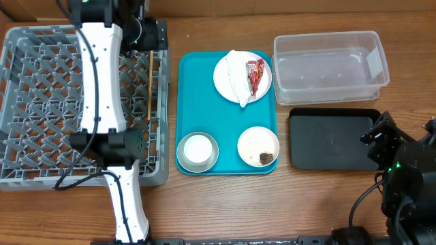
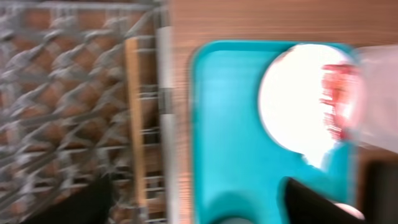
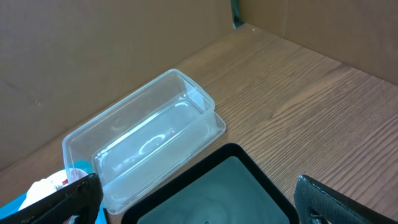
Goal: Sort waste into correct bins and load items into the dishwasher
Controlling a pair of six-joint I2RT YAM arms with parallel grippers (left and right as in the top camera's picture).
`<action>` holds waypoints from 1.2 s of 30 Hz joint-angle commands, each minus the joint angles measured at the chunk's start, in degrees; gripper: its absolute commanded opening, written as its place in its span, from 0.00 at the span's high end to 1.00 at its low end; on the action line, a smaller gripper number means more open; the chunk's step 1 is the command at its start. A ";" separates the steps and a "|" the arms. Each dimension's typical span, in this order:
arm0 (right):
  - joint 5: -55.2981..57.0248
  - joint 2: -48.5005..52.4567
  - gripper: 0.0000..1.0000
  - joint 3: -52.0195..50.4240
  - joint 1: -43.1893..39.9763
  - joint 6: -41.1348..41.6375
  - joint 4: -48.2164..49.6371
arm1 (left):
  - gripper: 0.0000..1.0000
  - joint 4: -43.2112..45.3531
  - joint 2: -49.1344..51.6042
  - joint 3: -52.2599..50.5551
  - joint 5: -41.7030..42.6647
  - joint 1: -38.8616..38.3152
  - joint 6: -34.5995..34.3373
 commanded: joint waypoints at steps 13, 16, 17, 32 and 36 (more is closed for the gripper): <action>0.98 -0.22 0.00 1.11 -0.26 0.26 0.31 | 0.02 -0.55 -22.80 -16.65 12.79 -6.49 -0.63; 0.98 -0.22 0.00 1.11 -0.26 0.24 0.31 | 0.00 -0.55 -31.02 -31.21 11.67 -10.58 -0.79; 0.96 -0.22 0.00 1.11 -0.26 0.26 0.31 | 0.00 -0.52 -32.37 -34.18 11.61 -12.26 -1.31; 0.98 -0.22 0.00 1.11 -0.26 0.24 0.31 | 0.15 27.17 -25.35 -42.36 4.00 -23.76 -13.51; 0.98 -0.22 0.00 1.11 -0.26 0.26 0.31 | 0.18 30.62 -22.16 -42.34 -2.25 -23.74 -13.31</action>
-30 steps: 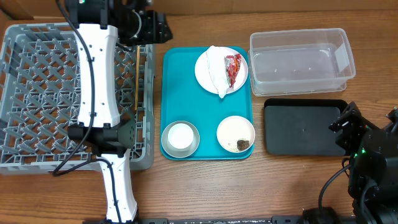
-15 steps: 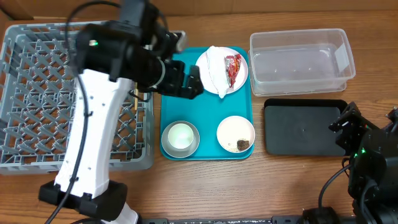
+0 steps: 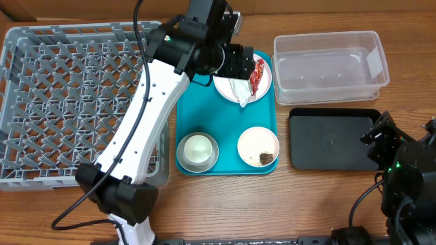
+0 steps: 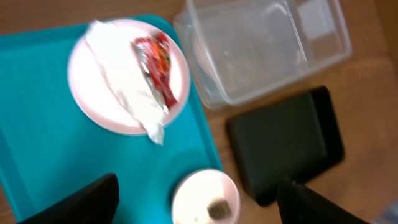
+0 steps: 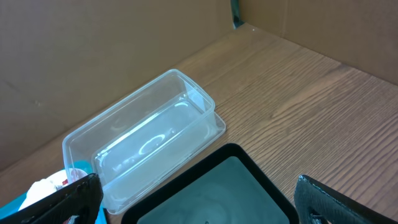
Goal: Sort waste into correct bins and load items into the dishwasher
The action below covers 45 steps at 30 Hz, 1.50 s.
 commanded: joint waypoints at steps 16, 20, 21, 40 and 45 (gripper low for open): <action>4.98 -0.22 0.00 1.09 -0.26 -2.75 0.31 | 0.00 -9.66 8.94 13.46 -30.14 4.74 0.13; 8.66 -0.22 0.00 1.09 -0.26 -5.14 -0.42 | 0.00 -12.87 4.59 15.37 -26.47 14.99 -5.07; 8.66 -0.22 0.00 1.09 -0.26 -5.14 -0.52 | 0.00 -13.79 4.15 15.37 -24.76 17.49 -5.05; -52.98 19.54 0.00 5.33 -0.24 10.86 32.65 | 0.00 -18.21 4.39 15.30 -11.52 36.26 -5.01; -52.63 51.63 0.00 34.62 4.00 -7.02 10.14 | 0.00 -18.21 4.39 15.30 -11.52 36.26 -5.01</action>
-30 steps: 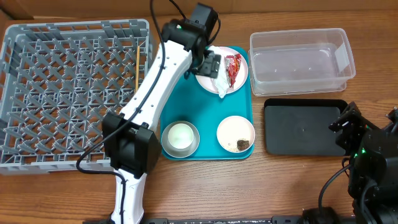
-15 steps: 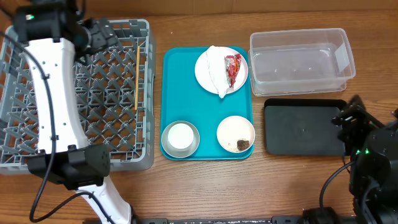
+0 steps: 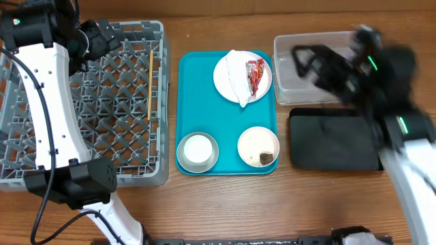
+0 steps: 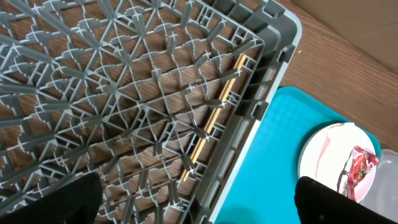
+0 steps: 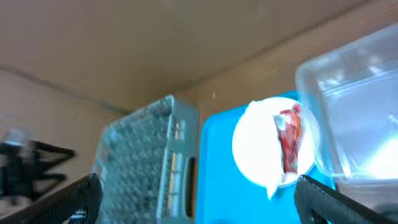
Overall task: Sort waste into correct bins and load items into the dishwasher
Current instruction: 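Reach the right gripper to the plate and grasp the white napkin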
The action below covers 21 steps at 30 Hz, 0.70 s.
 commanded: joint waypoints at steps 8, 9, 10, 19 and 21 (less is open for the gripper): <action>21.55 36.87 0.00 36.89 13.57 -15.37 -24.70 | 0.00 0.09 -0.07 0.33 0.37 -0.07 -0.81; 21.53 37.73 0.00 36.89 14.16 -15.37 -23.91 | 0.00 0.11 -0.07 0.33 0.37 -0.07 -0.81; 21.55 38.60 0.00 36.89 14.56 -15.34 -22.93 | 0.00 0.09 -0.07 0.33 0.37 -0.07 -0.81; 17.40 42.80 0.00 36.87 14.78 -12.74 -17.38 | 0.00 0.11 -0.04 0.33 0.37 -0.07 -0.81; 17.35 43.45 0.08 36.72 15.04 -13.03 -17.57 | 0.00 0.09 -0.07 0.33 0.37 -0.07 -0.81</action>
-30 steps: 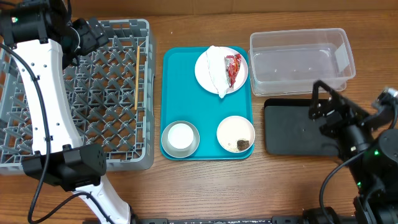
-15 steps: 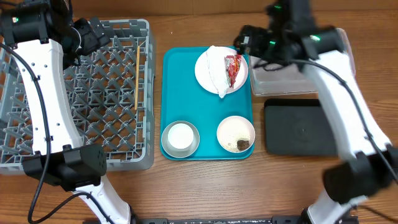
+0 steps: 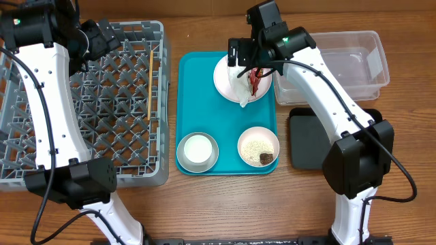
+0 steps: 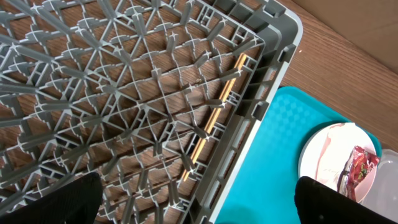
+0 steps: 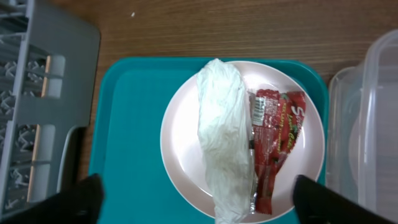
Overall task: Sort waste into correct bins and load items into the dishwasher
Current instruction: 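Reach the right gripper to the plate and grasp the white napkin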
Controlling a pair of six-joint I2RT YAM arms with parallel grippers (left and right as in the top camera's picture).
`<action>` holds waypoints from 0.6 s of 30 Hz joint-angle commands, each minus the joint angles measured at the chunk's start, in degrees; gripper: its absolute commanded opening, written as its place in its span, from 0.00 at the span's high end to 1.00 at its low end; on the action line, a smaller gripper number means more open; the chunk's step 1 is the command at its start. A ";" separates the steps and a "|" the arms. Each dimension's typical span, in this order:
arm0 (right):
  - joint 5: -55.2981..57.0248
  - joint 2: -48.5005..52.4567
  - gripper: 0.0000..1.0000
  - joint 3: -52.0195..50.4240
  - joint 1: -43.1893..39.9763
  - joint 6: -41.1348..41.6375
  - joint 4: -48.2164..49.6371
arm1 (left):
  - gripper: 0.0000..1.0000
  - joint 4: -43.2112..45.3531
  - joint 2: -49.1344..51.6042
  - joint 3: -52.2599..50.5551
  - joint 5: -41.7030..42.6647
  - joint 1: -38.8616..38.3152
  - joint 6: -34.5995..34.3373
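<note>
On the teal tray (image 3: pixel 197 102) a white plate (image 3: pixel 225 78) carries a crumpled napkin (image 5: pixel 222 134) and a red wrapper (image 5: pixel 273 146). My right gripper (image 5: pixel 198 200) hangs open just above that plate, one finger on each side of it; in the overhead view the right gripper (image 3: pixel 246 58) covers part of the plate. A metal bowl with a white cup (image 3: pixel 197 150) and a white bowl with food scraps (image 3: pixel 259 146) stand at the tray's near end. My left gripper (image 4: pixel 199 202) is open and empty over the grey dishwasher rack (image 3: pixel 41 116), where a wooden chopstick (image 4: pixel 214 118) lies.
A clear plastic bin (image 3: pixel 347 58) stands at the back right, with a black bin (image 3: pixel 310 143) in front of it. The rack fills the table's left side. Bare wood shows along the front edge.
My right gripper was blurred over the clear bin; now it is above the plate with the napkin and wrapper, open. The left arm has not moved.
First my left gripper was at the rack's right edge by the chopstick, the right arm at the table's near right corner. Then the left gripper was over the plate. Later it was over the rack's back, and the right arm had come over the bin, now over the plate.
</note>
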 commanded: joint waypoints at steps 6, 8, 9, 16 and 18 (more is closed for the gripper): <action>4.81 6.03 0.21 0.98 2.82 -2.05 1.18 | 0.00 0.09 -0.09 0.37 0.35 -0.07 -0.81; 4.74 7.48 0.21 0.98 3.52 -3.13 2.03 | 0.00 0.09 -0.09 0.37 0.35 -0.07 -0.81; 5.35 8.68 0.22 0.98 4.20 -3.37 2.64 | 0.00 0.09 -0.09 0.37 0.35 -0.07 -0.81; 10.32 14.36 0.30 0.98 5.75 -3.30 4.35 | 0.00 0.09 -0.09 0.37 0.35 -0.07 -0.81; 10.27 14.99 0.32 0.96 5.75 -3.08 4.33 | 0.00 0.09 -0.09 0.37 0.35 -0.07 -0.81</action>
